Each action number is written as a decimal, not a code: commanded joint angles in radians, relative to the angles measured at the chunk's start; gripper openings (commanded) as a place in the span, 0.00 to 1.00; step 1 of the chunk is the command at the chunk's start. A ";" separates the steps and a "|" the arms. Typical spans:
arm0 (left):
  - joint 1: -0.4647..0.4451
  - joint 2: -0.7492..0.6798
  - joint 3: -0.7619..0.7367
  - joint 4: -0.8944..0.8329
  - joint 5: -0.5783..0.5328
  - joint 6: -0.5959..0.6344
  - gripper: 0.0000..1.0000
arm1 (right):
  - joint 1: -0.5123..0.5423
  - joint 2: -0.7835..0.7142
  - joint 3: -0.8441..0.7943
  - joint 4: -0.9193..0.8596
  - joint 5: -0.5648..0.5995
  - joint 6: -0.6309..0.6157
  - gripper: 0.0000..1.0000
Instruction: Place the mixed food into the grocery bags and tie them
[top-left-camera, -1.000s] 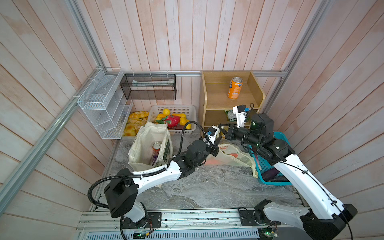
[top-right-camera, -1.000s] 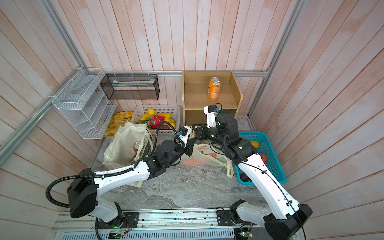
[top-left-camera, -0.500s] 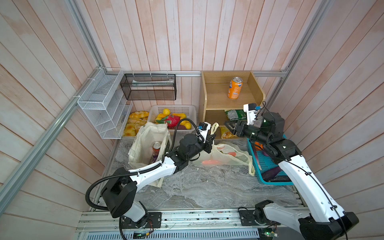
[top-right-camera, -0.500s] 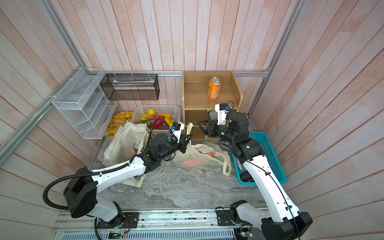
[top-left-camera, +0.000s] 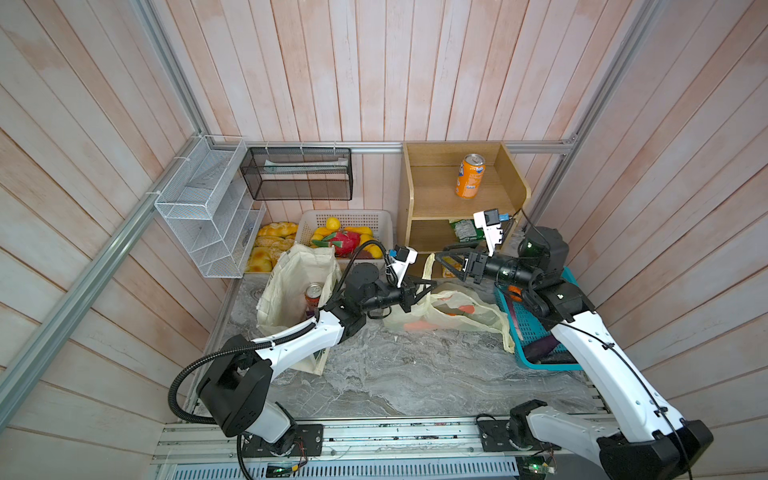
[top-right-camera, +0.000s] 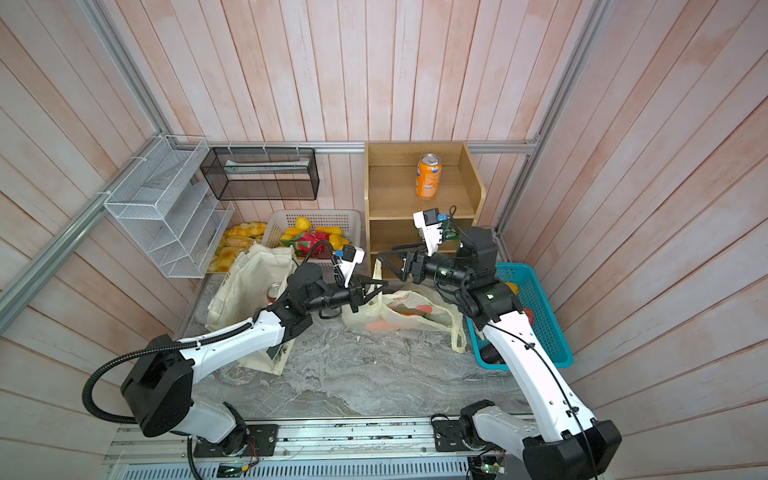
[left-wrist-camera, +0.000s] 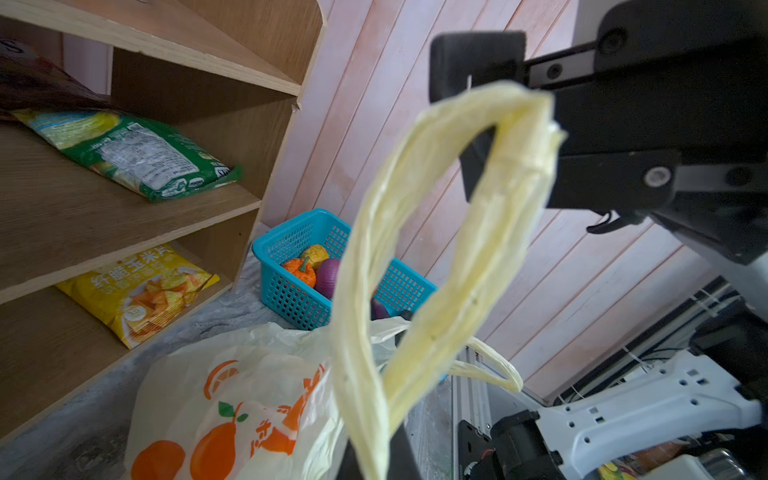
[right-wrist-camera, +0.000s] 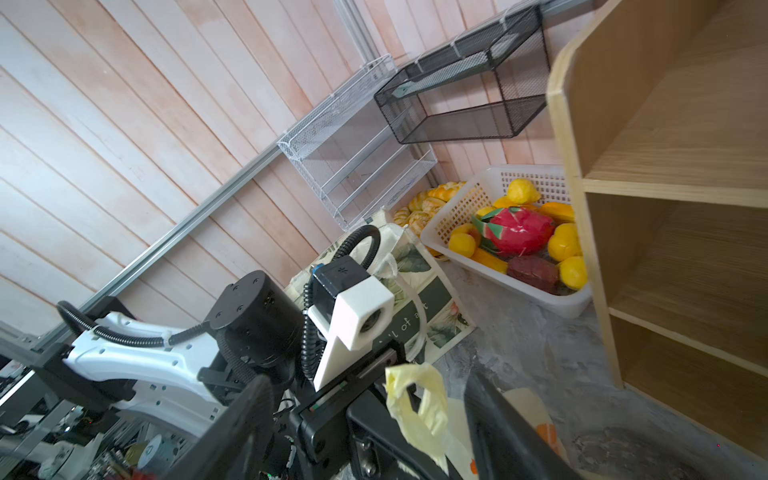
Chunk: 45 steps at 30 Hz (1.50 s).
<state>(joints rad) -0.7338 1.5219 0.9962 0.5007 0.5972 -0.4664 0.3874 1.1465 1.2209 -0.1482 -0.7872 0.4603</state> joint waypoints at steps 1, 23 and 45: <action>0.003 -0.025 -0.003 0.045 0.073 -0.029 0.00 | 0.050 0.021 -0.017 0.048 -0.021 -0.036 0.74; 0.008 -0.044 -0.048 0.022 -0.017 -0.004 0.27 | 0.062 0.013 -0.037 0.087 0.124 0.036 0.00; -0.161 -0.073 -0.066 -0.048 -0.705 0.175 0.50 | 0.062 -0.007 -0.076 0.123 0.201 0.120 0.00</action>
<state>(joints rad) -0.8833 1.4834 0.9508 0.4343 0.0917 -0.3332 0.4500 1.1641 1.1610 -0.0597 -0.6182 0.5503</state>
